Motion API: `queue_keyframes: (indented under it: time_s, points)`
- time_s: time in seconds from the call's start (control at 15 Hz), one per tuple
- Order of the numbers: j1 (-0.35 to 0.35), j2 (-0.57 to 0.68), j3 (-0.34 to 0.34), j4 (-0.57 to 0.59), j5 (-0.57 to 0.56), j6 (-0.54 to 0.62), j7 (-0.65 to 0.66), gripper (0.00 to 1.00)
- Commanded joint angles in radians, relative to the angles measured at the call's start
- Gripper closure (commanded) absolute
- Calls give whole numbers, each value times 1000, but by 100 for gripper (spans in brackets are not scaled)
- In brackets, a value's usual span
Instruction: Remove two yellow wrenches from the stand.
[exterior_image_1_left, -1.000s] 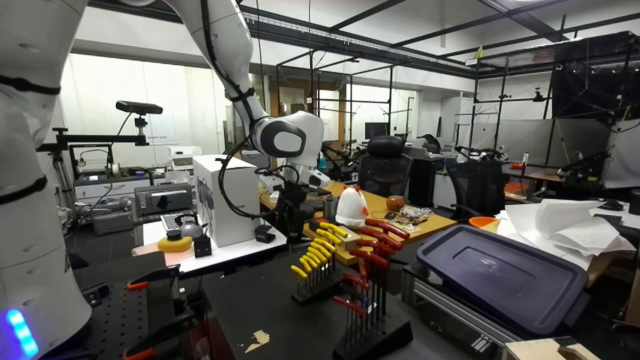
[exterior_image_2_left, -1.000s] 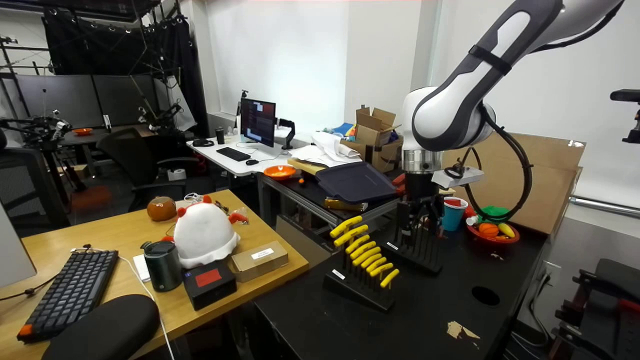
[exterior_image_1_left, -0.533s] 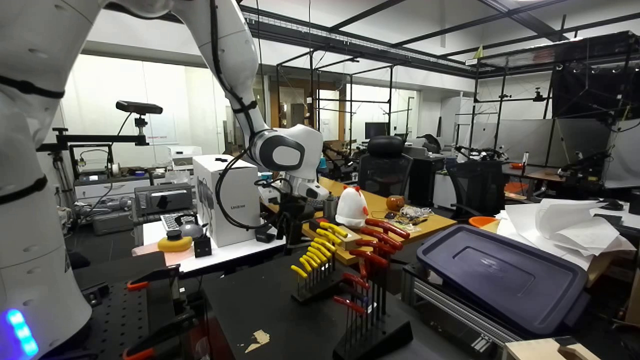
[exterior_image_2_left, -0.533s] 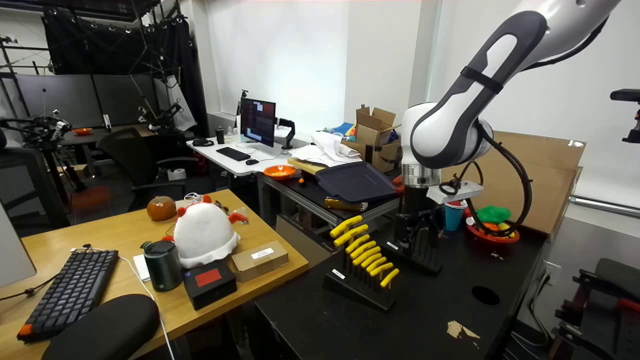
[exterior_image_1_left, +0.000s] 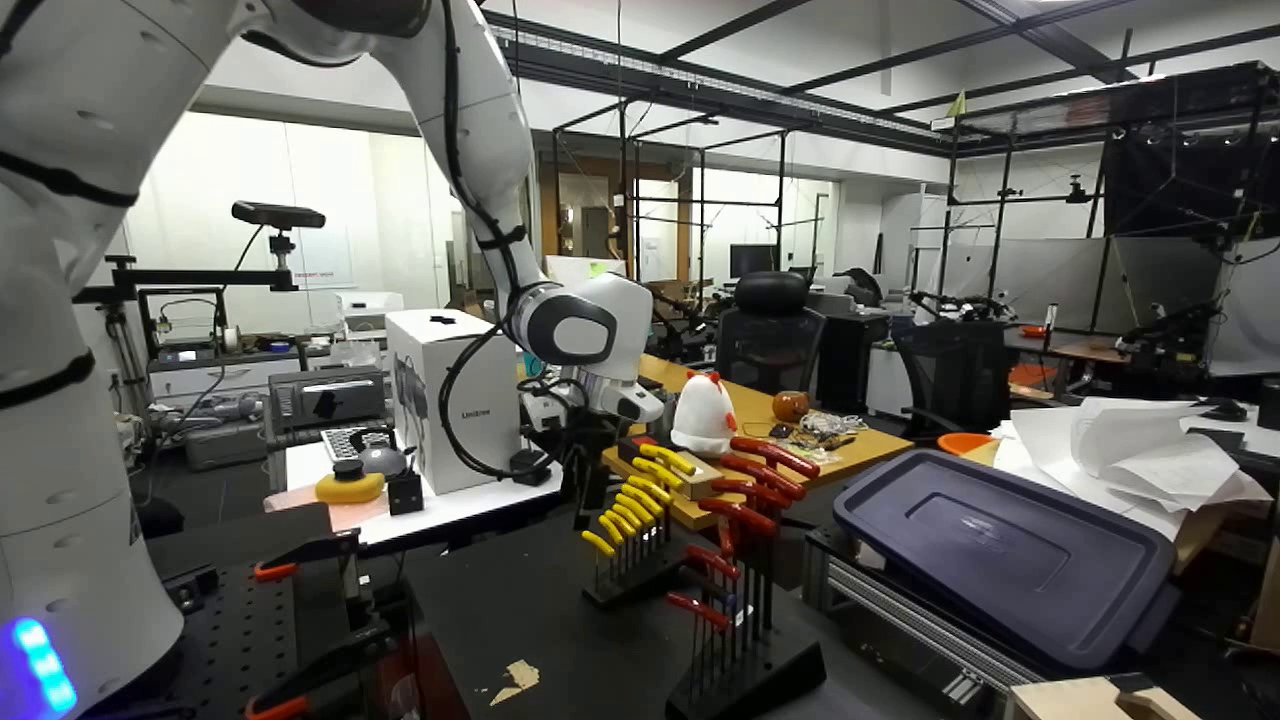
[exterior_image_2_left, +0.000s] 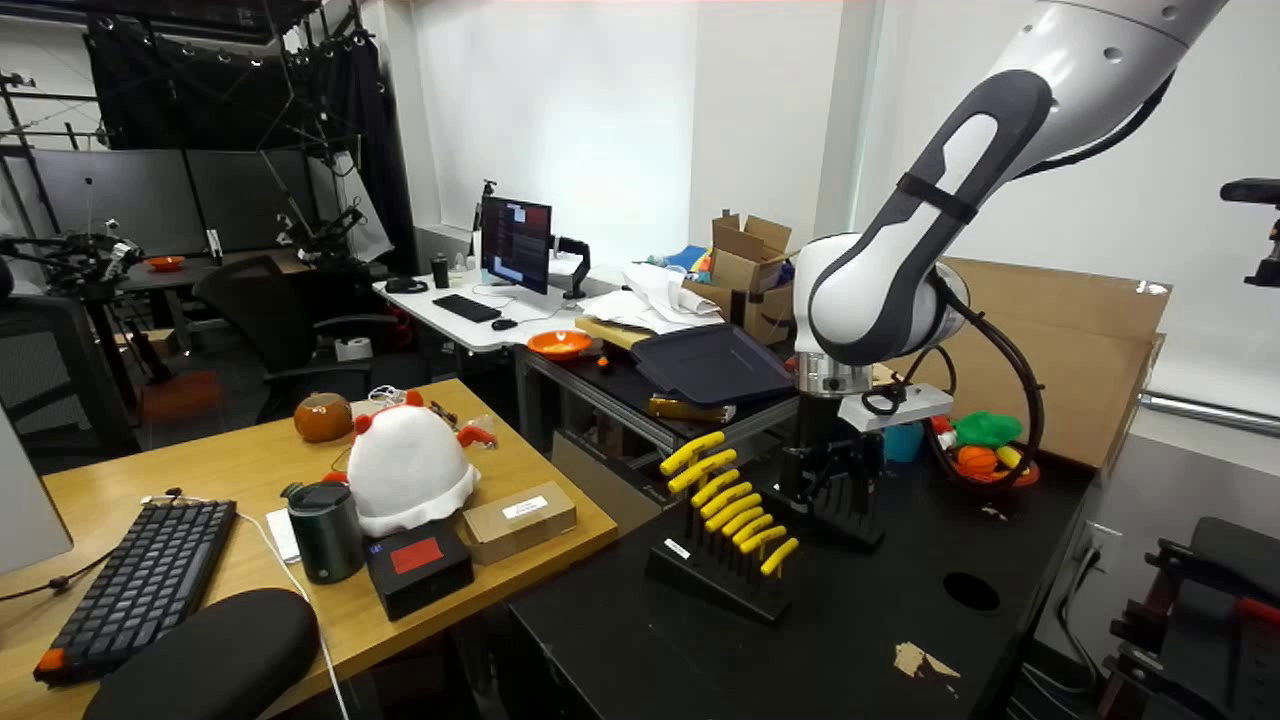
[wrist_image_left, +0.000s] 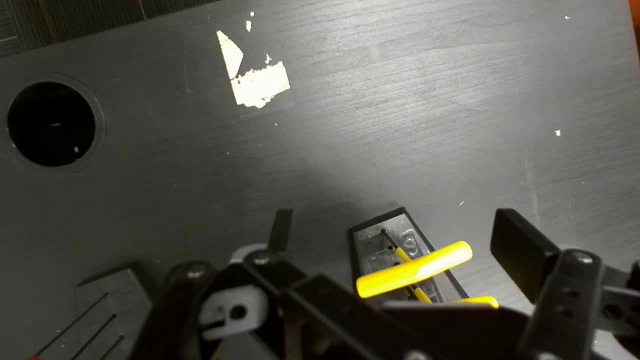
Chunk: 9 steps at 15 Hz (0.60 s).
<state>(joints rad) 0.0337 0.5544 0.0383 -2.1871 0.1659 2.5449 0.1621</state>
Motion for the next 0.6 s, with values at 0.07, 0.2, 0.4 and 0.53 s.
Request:
queue_keyframes:
  time_s: [0.07, 0.2, 0.4, 0.53]
  points:
    - [0, -4, 0, 6, 2, -3, -2, 0]
    - [-1, -8, 0, 6, 3, -3, -2, 0]
    - [-5, 8, 1, 21, 4, -16, -7, 0]
    - [-21, 42, 12, 51, 17, -22, -28, 0]
